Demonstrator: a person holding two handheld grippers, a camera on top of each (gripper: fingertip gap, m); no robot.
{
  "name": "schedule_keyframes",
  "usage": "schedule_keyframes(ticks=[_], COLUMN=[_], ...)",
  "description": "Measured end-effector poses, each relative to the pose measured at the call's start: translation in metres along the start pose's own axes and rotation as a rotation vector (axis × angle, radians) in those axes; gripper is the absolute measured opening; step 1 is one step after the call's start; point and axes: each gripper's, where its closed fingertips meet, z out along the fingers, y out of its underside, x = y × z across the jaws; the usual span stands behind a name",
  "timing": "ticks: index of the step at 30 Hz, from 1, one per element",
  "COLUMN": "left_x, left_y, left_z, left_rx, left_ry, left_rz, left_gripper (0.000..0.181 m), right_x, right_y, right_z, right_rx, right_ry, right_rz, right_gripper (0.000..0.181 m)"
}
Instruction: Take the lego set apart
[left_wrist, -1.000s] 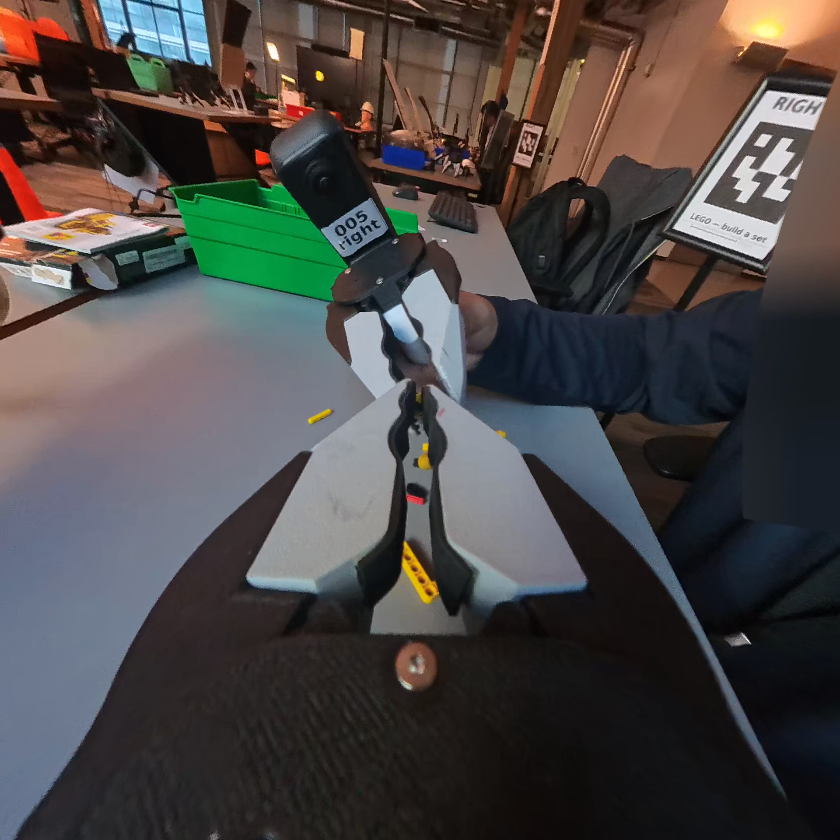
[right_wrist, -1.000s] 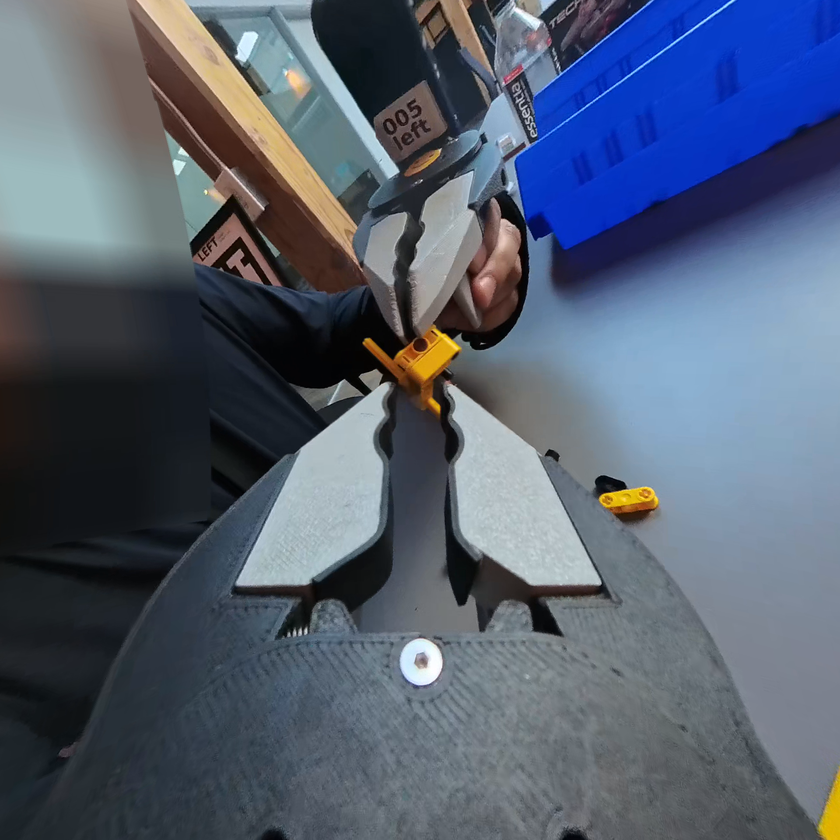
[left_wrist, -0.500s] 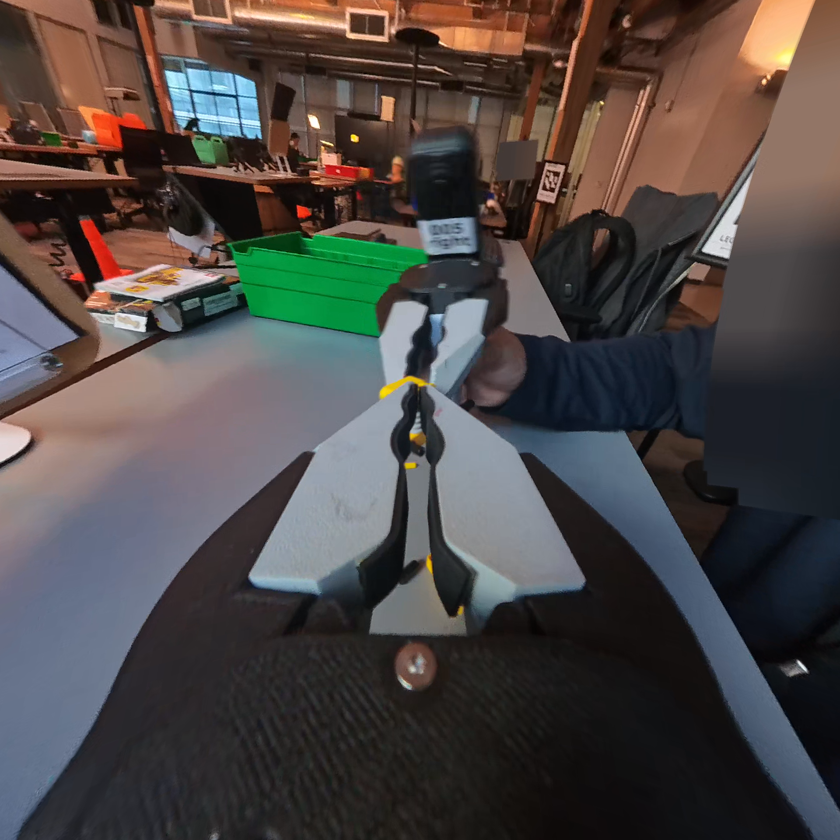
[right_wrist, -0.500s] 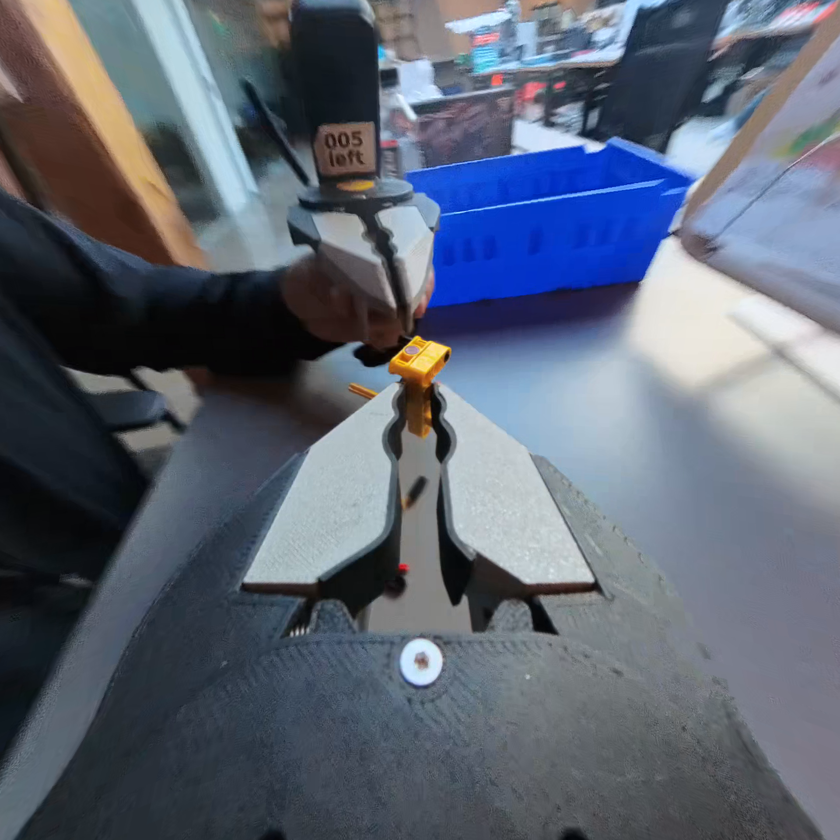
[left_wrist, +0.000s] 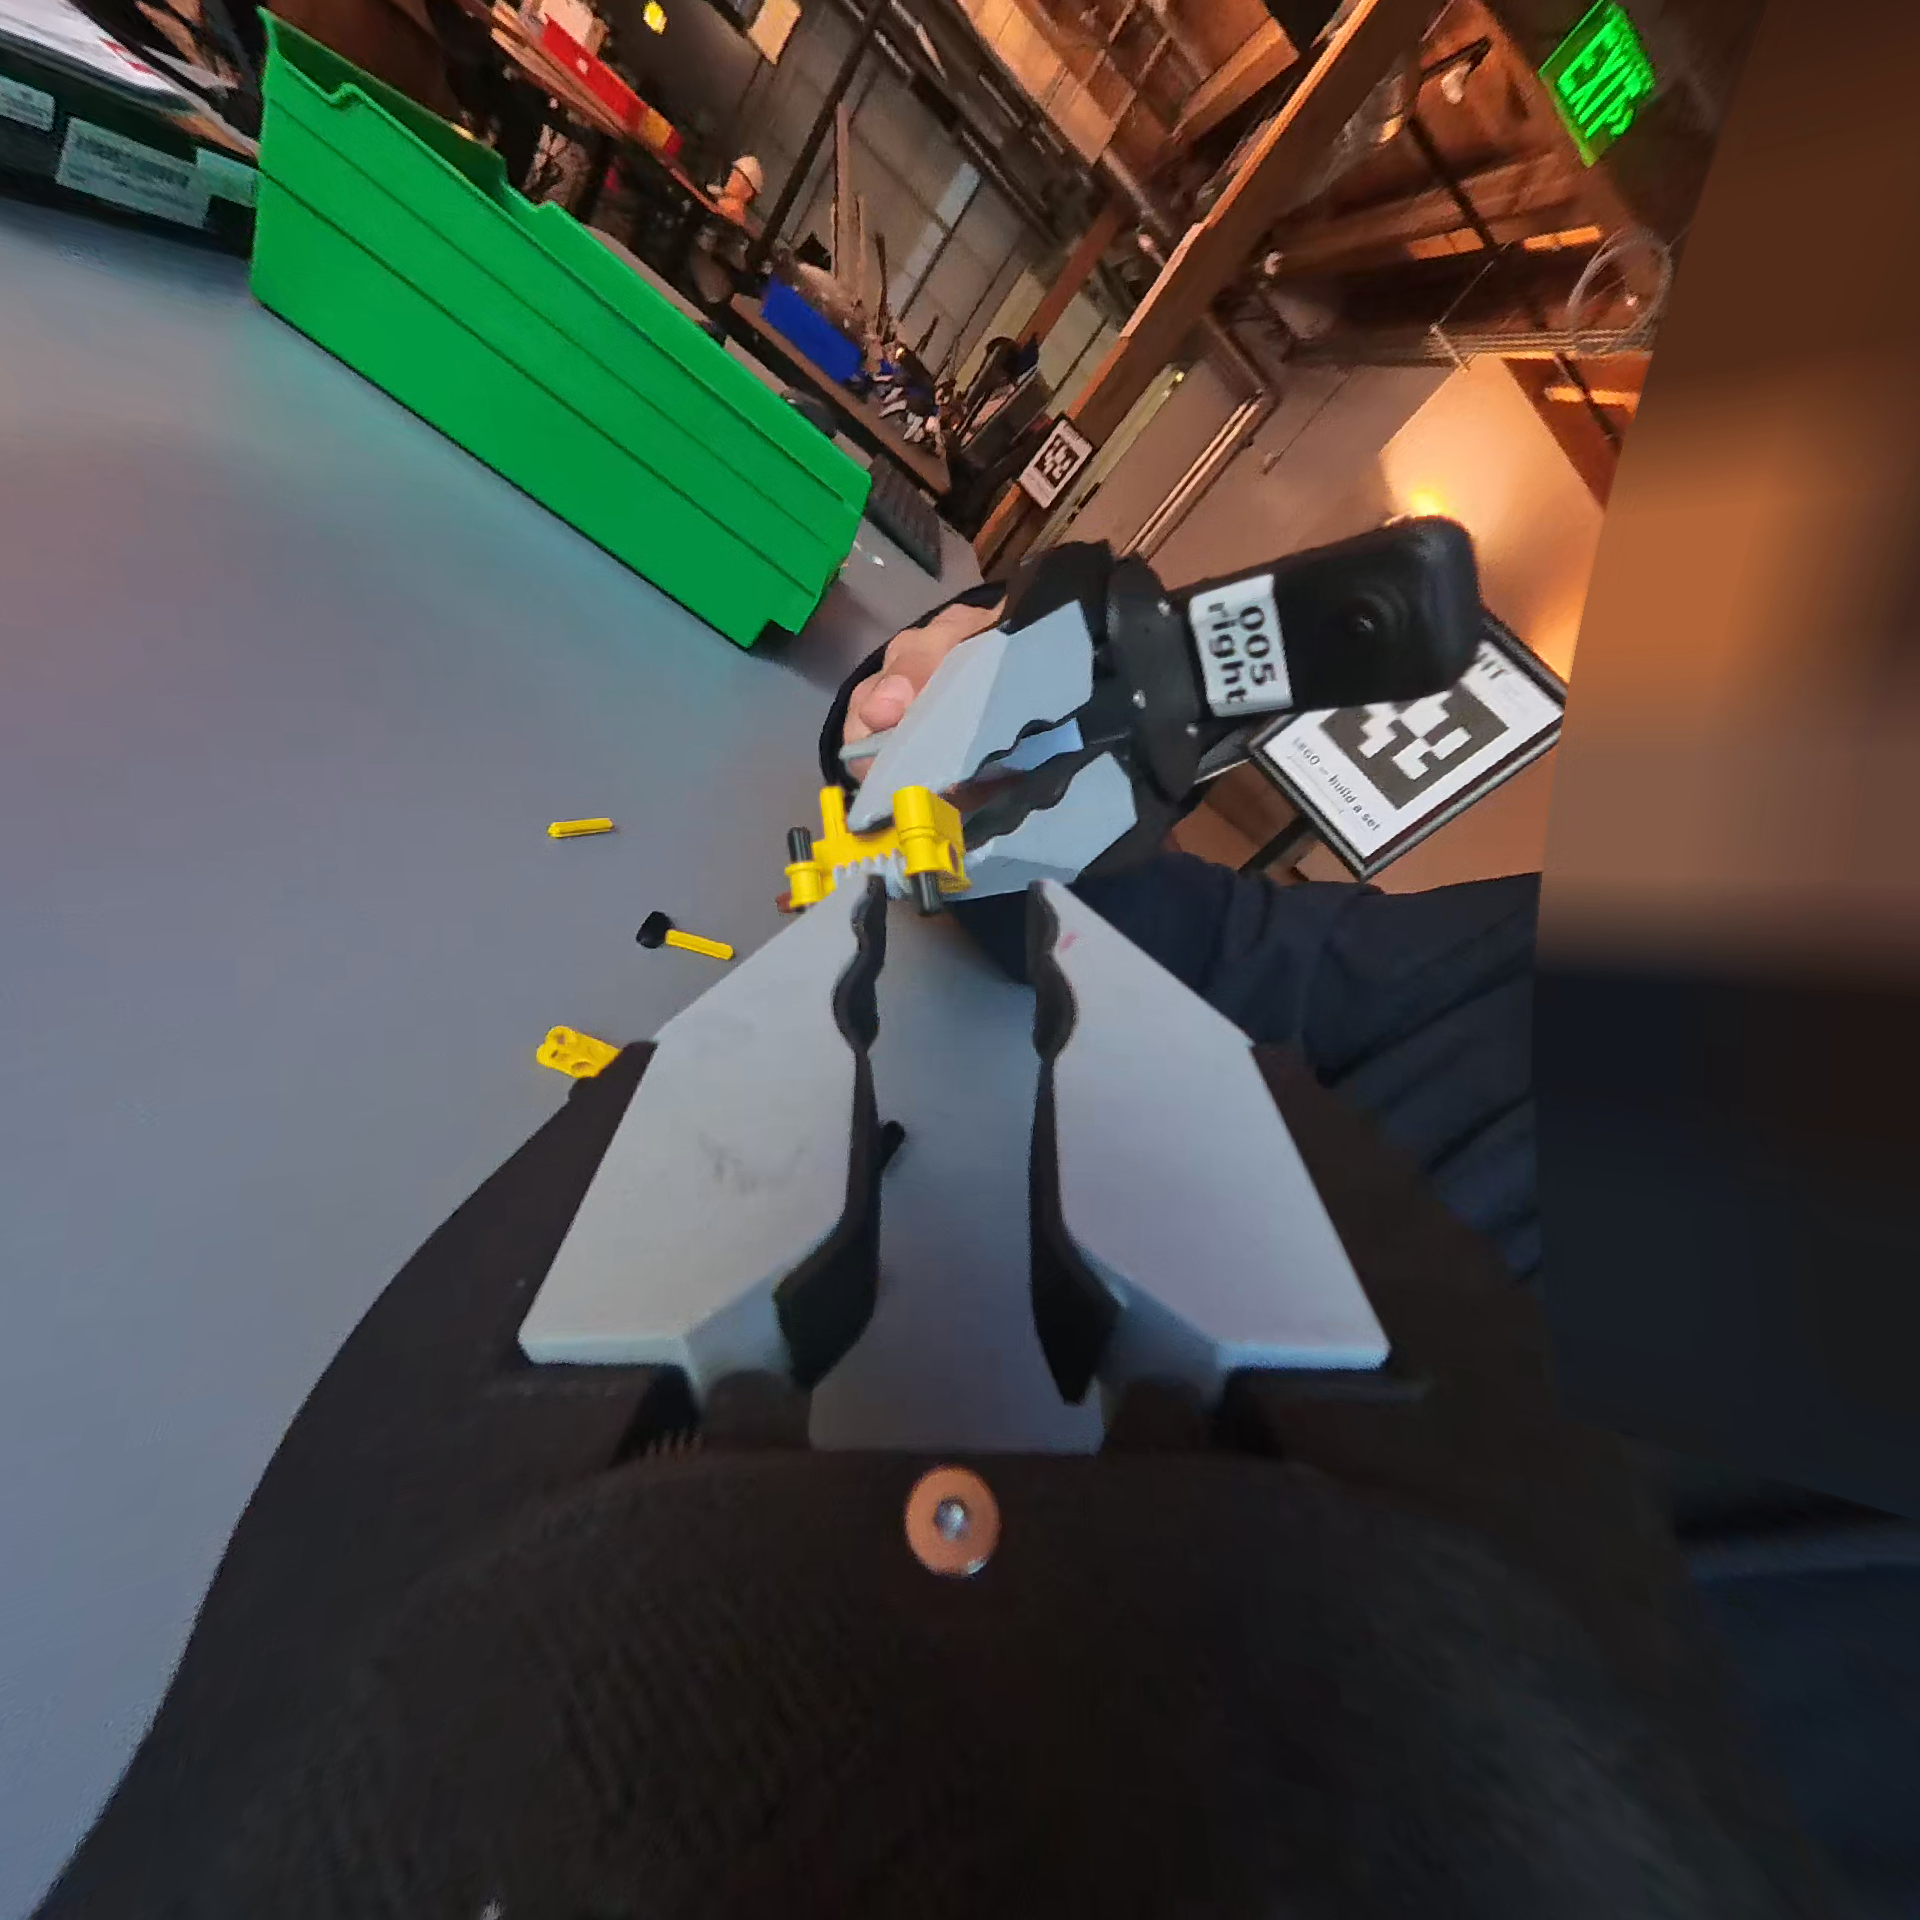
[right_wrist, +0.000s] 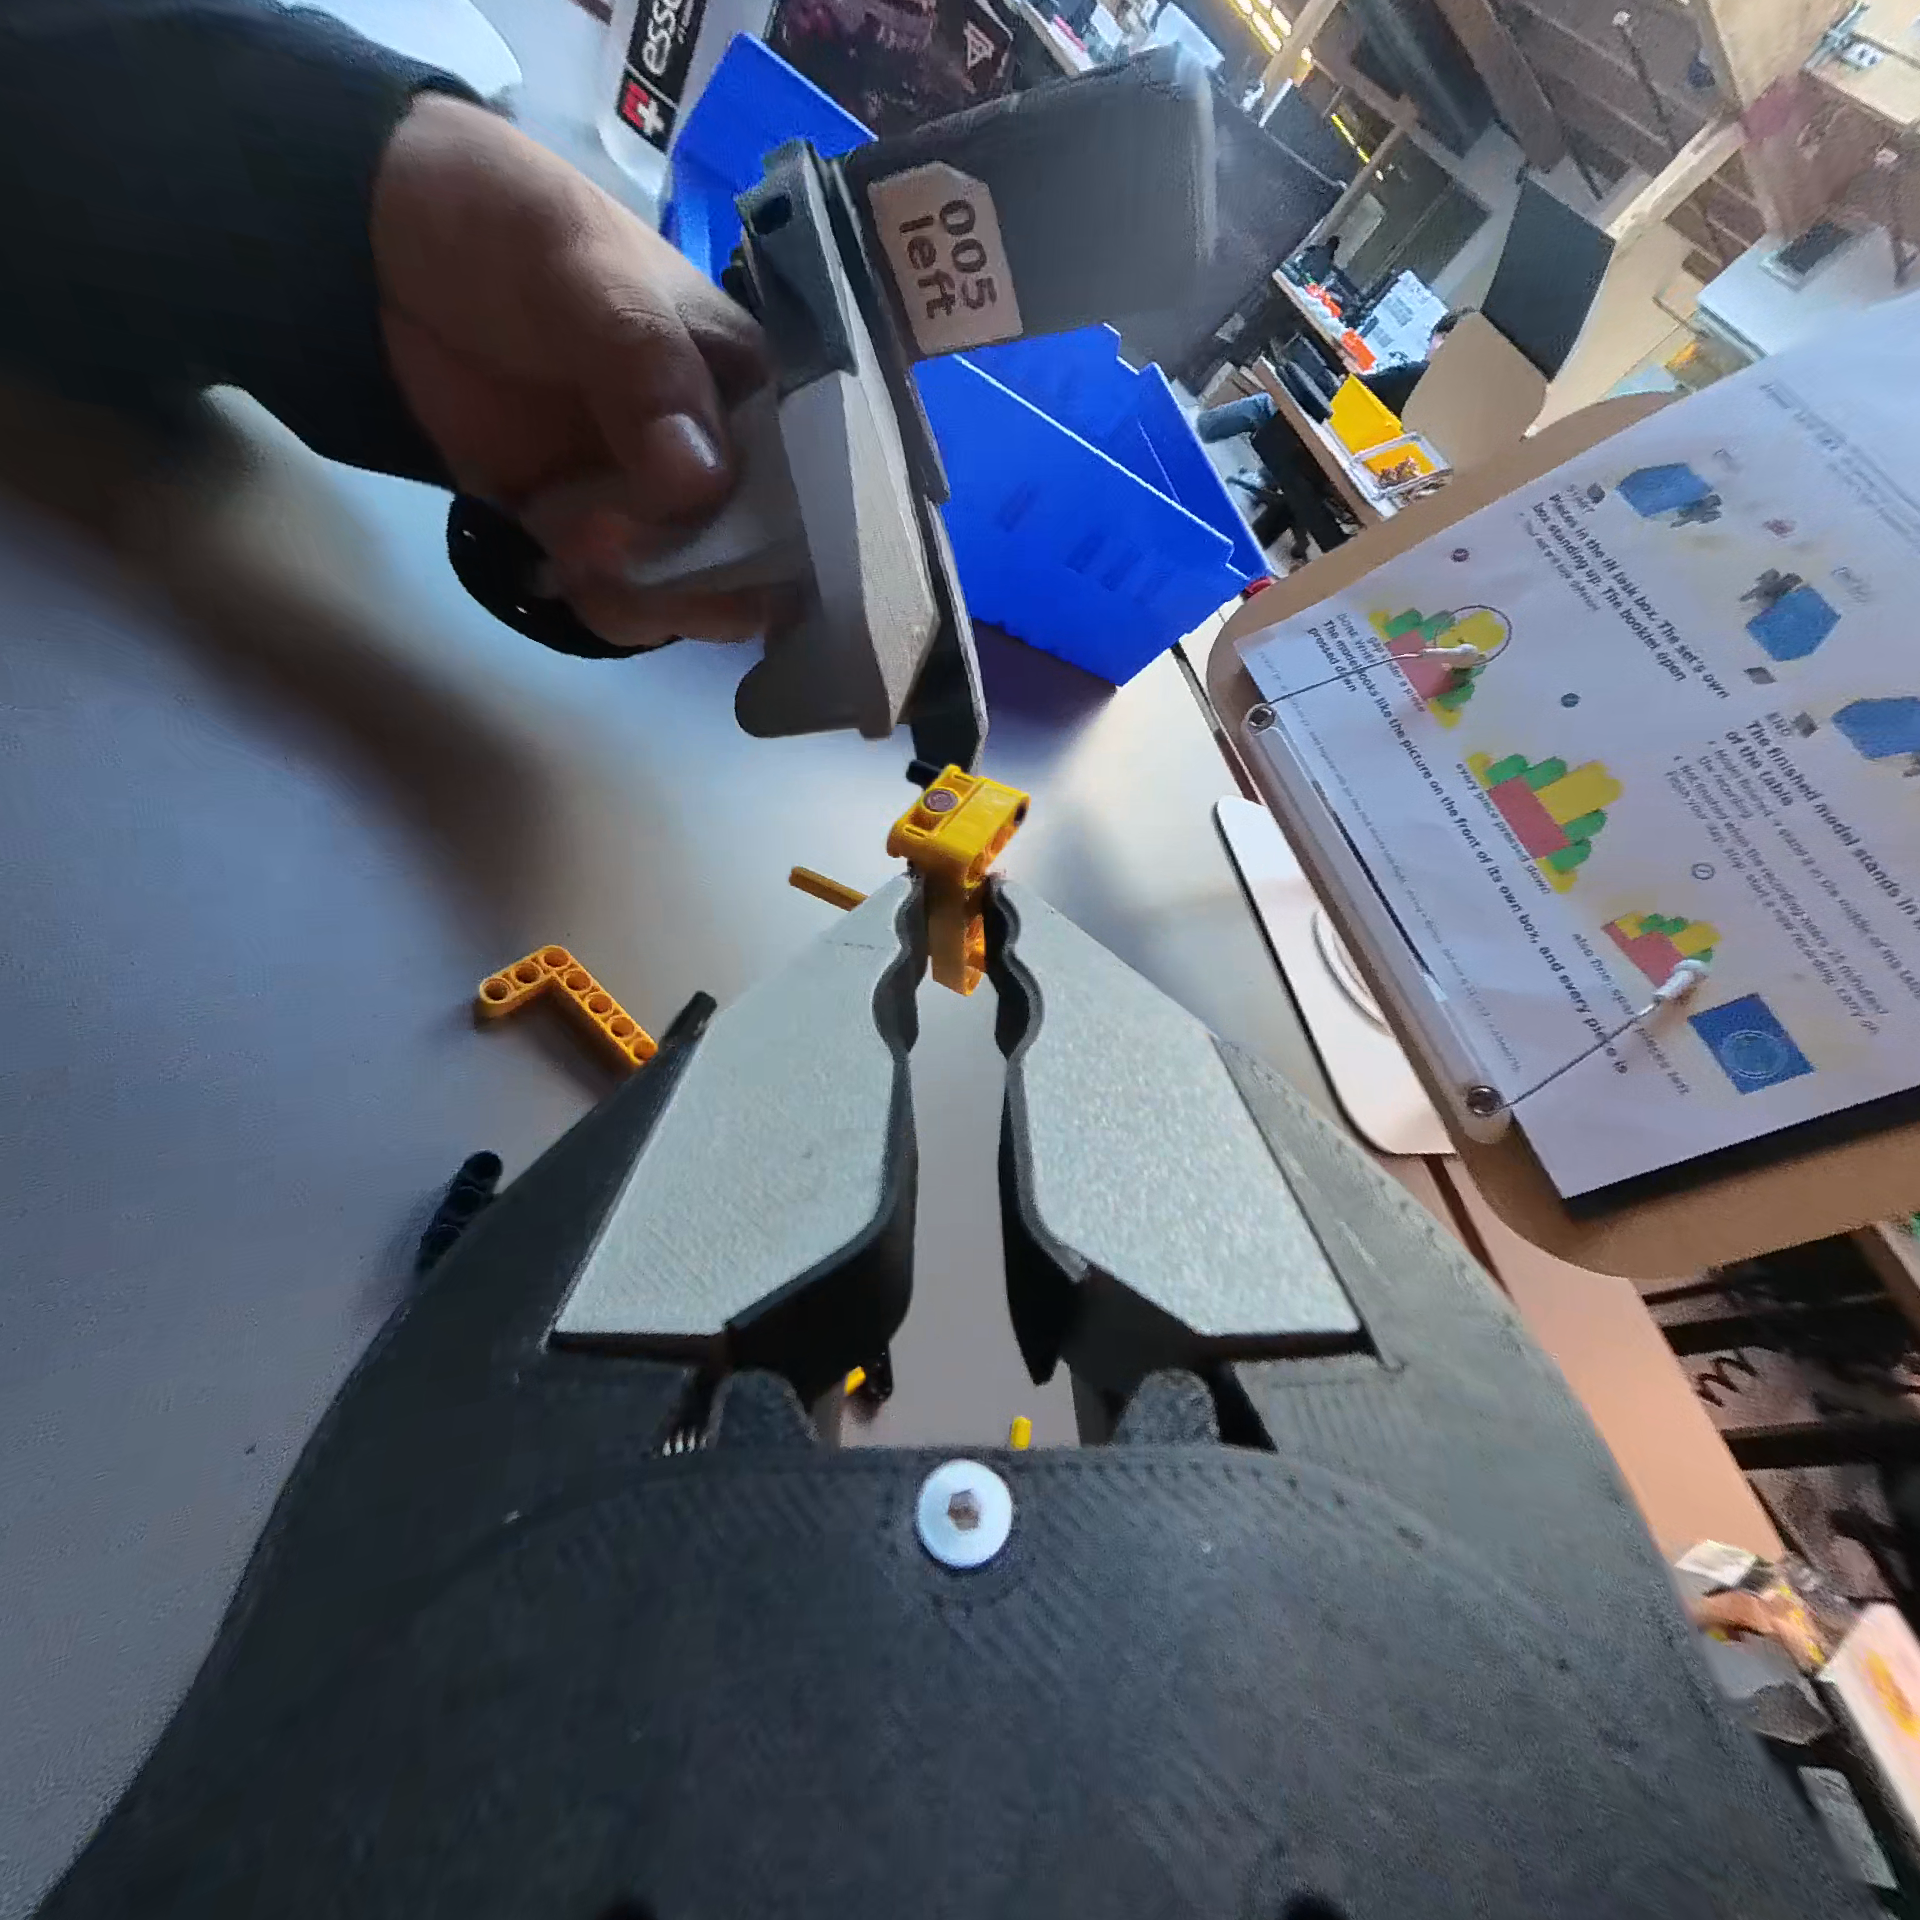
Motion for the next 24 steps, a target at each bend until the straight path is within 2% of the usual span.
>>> schedule_keyframes(ticks=[2,4,7,11,14,18,24], left_x=[-0.002,-0.003,-0.004,-0.006,-0.009,-0.018,-0.020], left_y=[0.002,0.001,0.003,0.016,0.012,0.009,0.011], left_z=[0.002,0.001,0.001,0.005,0.004,0.001,0.002], left_rx=[-0.012,-0.005,-0.040,-0.153,-0.144,-0.155,-0.158], left_ry=[-0.029,-0.044,-0.071,-0.143,-0.214,-0.320,-0.334], left_rz=[0.018,0.042,0.107,0.239,0.334,0.411,0.402], left_gripper=[0.021,0.014,0.014,0.015,0.006,0.009,0.010], right_x=[-0.002,-0.008,-0.008,0.001,-0.002,-0.006,-0.010], right_y=[0.002,0.003,0.002,0.003,0.004,0.008,0.013], right_z=[0.002,0.004,0.002,-0.004,-0.005,0.000,0.006], right_rx=[-0.001,0.030,0.083,0.147,0.166,0.144,0.063], right_ry=[-0.005,-0.099,-0.250,-0.300,-0.359,-0.374,-0.268], right_rz=[-0.010,0.132,0.399,0.542,0.616,0.629,0.437], right_gripper=[0.008,0.008,0.007,0.007,0.007,0.008,0.008])
